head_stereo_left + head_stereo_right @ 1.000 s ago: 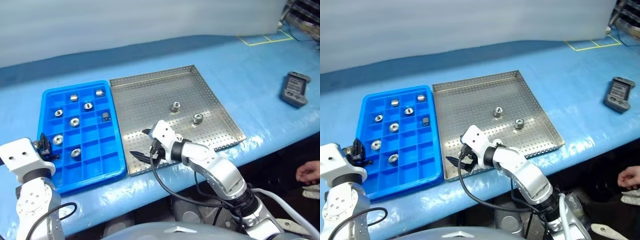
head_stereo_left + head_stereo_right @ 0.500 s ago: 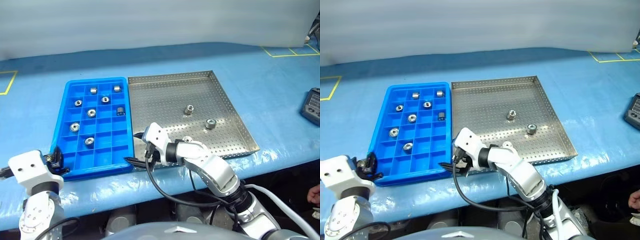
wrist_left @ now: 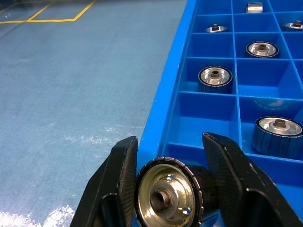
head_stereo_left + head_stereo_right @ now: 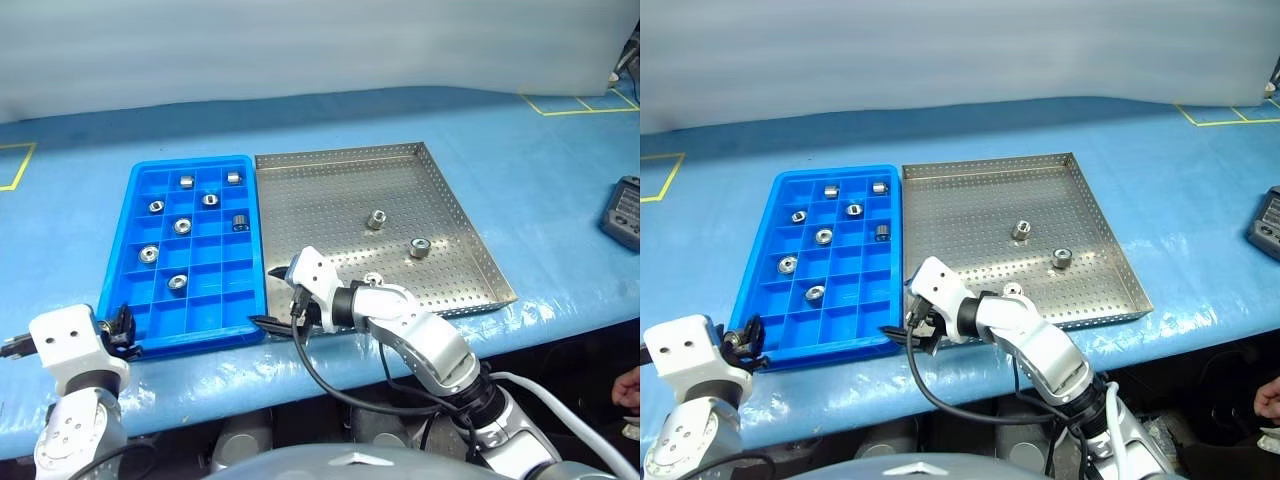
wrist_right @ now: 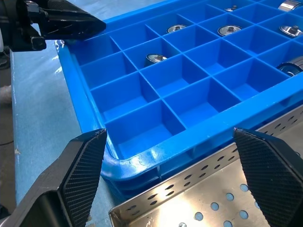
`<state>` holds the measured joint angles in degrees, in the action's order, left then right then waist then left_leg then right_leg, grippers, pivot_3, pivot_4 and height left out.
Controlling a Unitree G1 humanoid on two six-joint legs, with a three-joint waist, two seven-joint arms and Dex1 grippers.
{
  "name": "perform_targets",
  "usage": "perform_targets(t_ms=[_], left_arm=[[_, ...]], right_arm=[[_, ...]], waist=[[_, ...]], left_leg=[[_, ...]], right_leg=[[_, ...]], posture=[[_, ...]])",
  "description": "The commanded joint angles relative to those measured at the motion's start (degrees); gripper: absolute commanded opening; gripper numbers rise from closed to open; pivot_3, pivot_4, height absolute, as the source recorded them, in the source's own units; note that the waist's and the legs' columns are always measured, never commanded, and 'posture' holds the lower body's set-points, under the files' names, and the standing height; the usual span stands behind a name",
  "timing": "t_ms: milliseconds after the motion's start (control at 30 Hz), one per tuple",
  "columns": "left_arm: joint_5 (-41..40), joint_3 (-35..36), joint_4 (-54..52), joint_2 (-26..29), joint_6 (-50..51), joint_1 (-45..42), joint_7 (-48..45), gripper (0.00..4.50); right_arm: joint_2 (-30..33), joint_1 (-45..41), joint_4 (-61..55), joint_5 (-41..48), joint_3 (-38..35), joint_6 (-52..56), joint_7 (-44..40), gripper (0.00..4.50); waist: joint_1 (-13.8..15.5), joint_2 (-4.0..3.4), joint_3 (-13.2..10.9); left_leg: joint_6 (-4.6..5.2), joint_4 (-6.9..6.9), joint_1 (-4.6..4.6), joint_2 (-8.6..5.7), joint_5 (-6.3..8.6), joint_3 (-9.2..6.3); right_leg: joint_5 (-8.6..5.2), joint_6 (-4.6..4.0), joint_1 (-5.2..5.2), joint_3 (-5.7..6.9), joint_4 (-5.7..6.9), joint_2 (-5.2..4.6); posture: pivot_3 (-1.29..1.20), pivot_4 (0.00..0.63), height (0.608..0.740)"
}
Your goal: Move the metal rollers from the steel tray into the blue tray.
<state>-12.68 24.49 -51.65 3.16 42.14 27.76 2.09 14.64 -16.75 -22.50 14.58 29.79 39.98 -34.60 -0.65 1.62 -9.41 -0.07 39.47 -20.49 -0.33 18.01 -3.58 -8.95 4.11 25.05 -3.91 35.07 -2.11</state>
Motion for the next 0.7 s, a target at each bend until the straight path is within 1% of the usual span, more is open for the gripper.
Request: perform_targets(t_ms=[33, 100, 300, 433, 567, 700], left_arm=[[-1.2, 1.3, -1.8, 1.1, -0.8, -1.8, -0.9, 3.85], [-1.5, 1.2, -1.8, 1.9, -1.1, -3.1, -1.5, 4.46], [-3.8, 0.5, -2.4, 5.5, -3.6, -9.3, -4.7, 4.46], [-6.1, -1.9, -0.8, 8.3, -3.4, -16.3, -6.9, 4.46], [-5.4, -7.8, 3.3, 12.1, -4.4, -19.6, -10.8, 4.46], [-4.0, -14.4, 7.8, 13.2, -7.6, -22.1, -13.4, 4.46]], right_arm=[[-0.4, 0.3, -1.7, 0.1, -1.3, -1.2, 0.6, 4.5], [-0.3, 0.6, -1.9, 0.0, -1.5, -1.1, 0.9, 4.5], [-0.1, 1.8, -3.2, 0.0, -2.4, -0.7, 2.2, 4.5], [0.9, 3.5, -5.2, -0.1, -4.9, 0.1, 4.4, 4.5], [0.5, 5.6, -7.0, -1.5, -9.2, 1.3, 9.8, 4.5], [-1.6, 6.2, -6.9, -4.0, -13.2, 3.5, 16.9, 4.5]], waist=[[0.0, -0.01, 0.0], [0.0, -0.02, 0.0], [-0.2, -0.05, 0.0], [-0.3, -0.13, 0.1], [-1.7, -0.26, 0.1], [-3.6, -0.28, 0.1]], left_leg=[[-0.01, 0.0, 0.0, 0.0, 0.0, -0.01], [-0.03, 0.0, 0.0, 0.0, -0.02, -0.02], [-0.09, 0.0, 0.01, 0.0, -0.05, -0.04], [-0.11, 0.01, 0.04, -0.01, -0.06, -0.07], [-0.1, -0.01, 0.16, -0.02, -0.06, -0.06], [-0.1, -0.03, 0.22, -0.01, -0.05, -0.05]], right_leg=[[0.0, -0.01, 0.0, 0.01, 0.0, 0.0], [0.0, -0.01, -0.01, 0.01, 0.0, 0.0], [0.0, -0.02, -0.02, 0.03, 0.0, 0.0], [0.01, -0.01, -0.12, 0.04, -0.03, 0.0], [0.02, -0.02, -0.24, 0.04, -0.07, 0.0], [0.01, 0.0, -0.29, 0.02, -0.08, 0.0]], posture=[[0.09, 0.15, 0.74], [0.07, 0.15, 0.74], [0.02, 0.15, 0.74], [-0.03, 0.15, 0.74], [-0.1, 0.15, 0.74], [-0.17, 0.15, 0.74]])
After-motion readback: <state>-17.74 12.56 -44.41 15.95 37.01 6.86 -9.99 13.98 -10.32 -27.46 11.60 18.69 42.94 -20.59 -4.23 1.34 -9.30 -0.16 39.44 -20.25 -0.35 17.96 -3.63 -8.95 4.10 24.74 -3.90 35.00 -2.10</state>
